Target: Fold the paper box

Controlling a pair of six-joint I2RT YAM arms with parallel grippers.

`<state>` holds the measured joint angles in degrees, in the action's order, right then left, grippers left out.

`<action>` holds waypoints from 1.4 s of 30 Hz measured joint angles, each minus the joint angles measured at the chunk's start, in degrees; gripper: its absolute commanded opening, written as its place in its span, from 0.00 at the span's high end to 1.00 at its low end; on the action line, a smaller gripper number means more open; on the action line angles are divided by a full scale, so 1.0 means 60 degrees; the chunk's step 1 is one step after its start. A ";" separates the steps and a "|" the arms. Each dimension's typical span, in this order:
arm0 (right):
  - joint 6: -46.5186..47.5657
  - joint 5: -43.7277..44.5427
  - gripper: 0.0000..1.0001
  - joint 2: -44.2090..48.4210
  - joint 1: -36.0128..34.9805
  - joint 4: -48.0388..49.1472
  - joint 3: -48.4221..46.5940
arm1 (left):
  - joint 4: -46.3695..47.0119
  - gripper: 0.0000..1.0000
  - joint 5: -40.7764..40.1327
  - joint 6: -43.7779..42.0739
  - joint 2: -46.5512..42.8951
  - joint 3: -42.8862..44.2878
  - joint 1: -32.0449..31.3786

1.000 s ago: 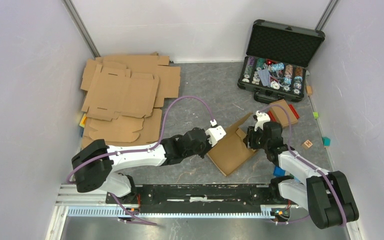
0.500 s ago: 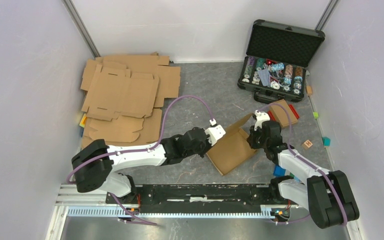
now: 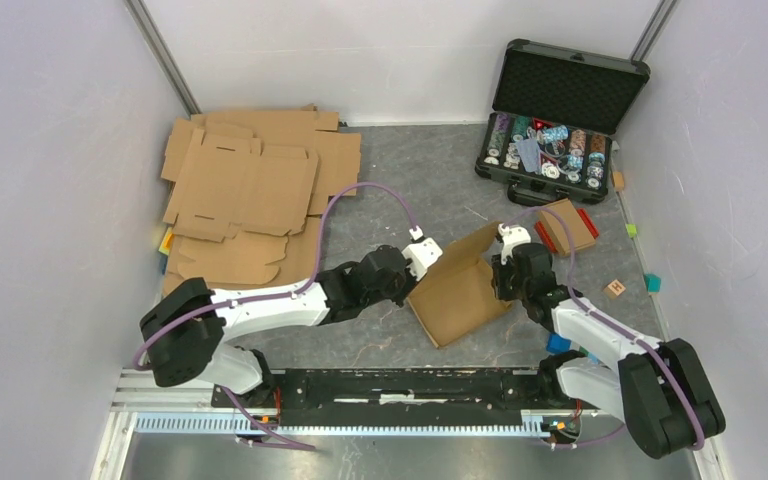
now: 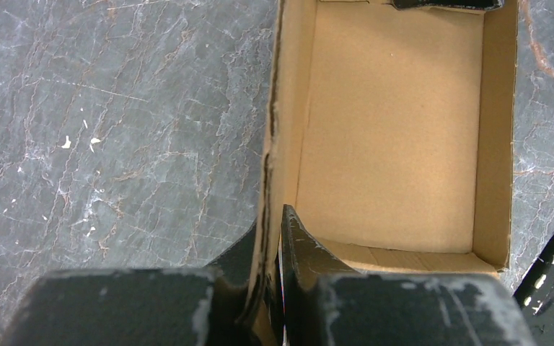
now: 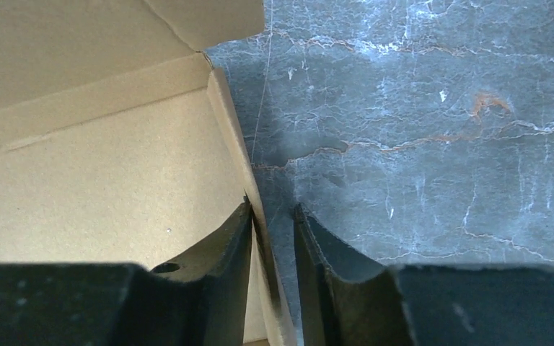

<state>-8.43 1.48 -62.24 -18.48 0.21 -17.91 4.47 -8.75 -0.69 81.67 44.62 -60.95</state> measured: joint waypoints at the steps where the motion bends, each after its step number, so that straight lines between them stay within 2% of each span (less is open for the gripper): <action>1: 0.0040 0.0044 0.62 -0.0011 -0.0066 -0.0015 -0.0011 | -0.0015 0.88 0.0000 0.0007 -0.0011 -0.0004 0.0029; 5: 0.0131 0.0248 0.60 -0.0120 -0.0244 -0.0229 -0.0182 | -0.0033 0.88 -0.0025 0.0007 -0.0029 -0.0004 0.0058; 11: 0.0018 0.0372 0.38 -0.0029 -0.0605 -0.0535 -0.0251 | -0.0033 0.88 -0.0055 0.0004 -0.0029 -0.0004 0.0066; 15: -0.0138 0.0437 0.38 0.0171 -0.0761 -0.0892 -0.0255 | -0.0015 0.88 -0.0087 -0.0011 -0.0033 -0.0036 0.0066; 16: -0.0197 0.0477 0.39 0.0233 -0.0783 -0.0980 -0.0255 | 0.0000 0.88 -0.0098 -0.0011 -0.0036 -0.0058 0.0066; 19: -0.0386 0.0688 0.51 0.0437 -0.0798 -0.1333 -0.0255 | 0.0015 0.88 -0.0102 -0.0018 -0.0069 -0.0091 0.0066; 23: -0.0652 0.0896 0.54 0.0506 -0.0801 -0.1661 -0.0328 | 0.0015 0.88 -0.0109 -0.0018 -0.0084 -0.0113 0.0066; 25: -0.0743 0.0973 0.60 0.0506 -0.0823 -0.1898 -0.0412 | 0.0015 0.89 -0.0131 -0.0022 -0.0084 -0.0113 0.0066; 27: -0.0889 0.1067 0.71 0.0506 -0.0874 -0.2033 -0.0448 | 0.0015 0.88 -0.0171 -0.0022 -0.0084 -0.0113 0.0066; 29: -0.0984 0.1140 0.90 0.0510 -0.0940 -0.2055 -0.0448 | 0.0015 0.88 -0.0226 -0.0018 -0.0084 -0.0113 0.0066; 30: -0.1027 0.1224 0.97 0.0510 -0.0976 -0.2058 -0.0448 | 0.0004 0.86 -0.0270 -0.0022 -0.0084 -0.0113 0.0066; 31: -0.1038 0.1242 1.00 0.0514 -0.0991 -0.2058 -0.0448 | 0.0007 0.83 -0.0302 -0.0025 -0.0084 -0.0113 0.0066; 35: -0.1064 0.1191 1.00 0.0514 -0.1133 -0.2098 -0.0455 | -0.0025 0.64 -0.0543 -0.0036 -0.0084 -0.0113 0.0084; 36: -0.1071 0.1202 0.99 0.0514 -0.1162 -0.2098 -0.0455 | -0.0029 0.60 -0.0565 -0.0029 -0.0084 -0.0117 0.0087; 37: -0.1086 0.1206 0.91 0.0514 -0.1191 -0.2098 -0.0455 | -0.0036 0.57 -0.0586 -0.0015 -0.0084 -0.0117 0.0084; 39: -0.1111 0.1202 0.67 0.0532 -0.1235 -0.2120 -0.0459 | -0.0055 0.54 -0.0619 -0.0015 -0.0084 -0.0120 0.0084; 42: -0.1115 0.1242 0.54 0.0612 -0.1275 -0.2211 -0.0459 | -0.0146 0.53 -0.0623 0.0040 -0.0084 -0.0117 0.0138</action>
<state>-15.11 8.93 -58.57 -26.13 -13.06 -20.67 3.60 -12.49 -0.45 81.17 43.92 -60.12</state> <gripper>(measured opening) 0.356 0.462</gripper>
